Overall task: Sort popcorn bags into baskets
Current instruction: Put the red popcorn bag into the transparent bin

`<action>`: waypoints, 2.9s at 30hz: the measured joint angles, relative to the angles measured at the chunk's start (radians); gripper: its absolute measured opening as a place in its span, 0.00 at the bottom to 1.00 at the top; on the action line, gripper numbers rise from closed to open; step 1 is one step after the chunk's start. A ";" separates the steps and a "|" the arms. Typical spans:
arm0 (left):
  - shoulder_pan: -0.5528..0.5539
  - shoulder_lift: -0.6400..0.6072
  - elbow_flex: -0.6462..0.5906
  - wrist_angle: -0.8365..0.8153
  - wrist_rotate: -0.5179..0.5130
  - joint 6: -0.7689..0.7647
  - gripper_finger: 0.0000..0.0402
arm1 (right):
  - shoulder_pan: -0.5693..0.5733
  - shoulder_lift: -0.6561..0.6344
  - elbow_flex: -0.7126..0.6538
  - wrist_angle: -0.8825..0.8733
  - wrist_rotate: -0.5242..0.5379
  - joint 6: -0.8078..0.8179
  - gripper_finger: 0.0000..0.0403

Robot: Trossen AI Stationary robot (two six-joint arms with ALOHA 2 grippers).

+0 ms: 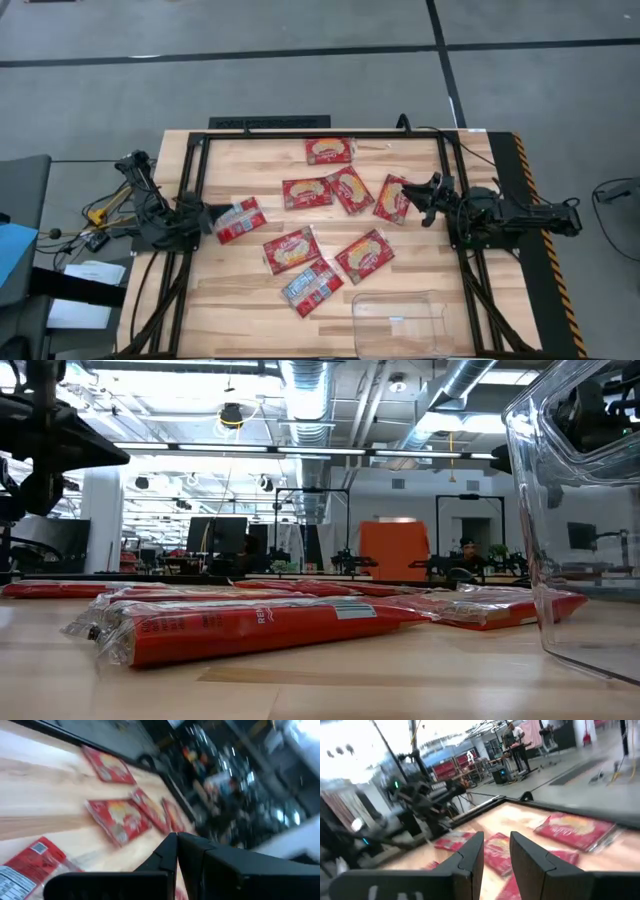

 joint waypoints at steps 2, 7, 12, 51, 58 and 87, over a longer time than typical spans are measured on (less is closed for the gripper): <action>0.000 0.000 0.000 0.007 -0.056 -0.075 0.00 | -0.004 0.000 0.000 0.036 0.001 0.070 0.29; 0.046 0.002 0.000 0.051 -0.087 -0.237 0.00 | -0.014 0.000 0.000 0.171 0.000 0.200 0.29; 0.136 0.038 0.000 0.383 -0.071 -0.023 0.09 | -0.016 0.002 0.038 0.179 -0.040 0.217 0.29; 0.557 0.854 0.846 -0.727 0.711 -0.291 0.07 | -0.236 1.105 1.044 -0.856 -0.144 0.057 0.34; 0.871 0.915 0.836 -0.172 1.044 0.154 0.32 | -0.337 1.119 1.043 -1.155 -0.133 0.096 0.61; 1.298 2.194 1.560 0.294 1.967 0.395 0.56 | -0.488 1.041 0.526 -0.849 -0.161 0.655 0.79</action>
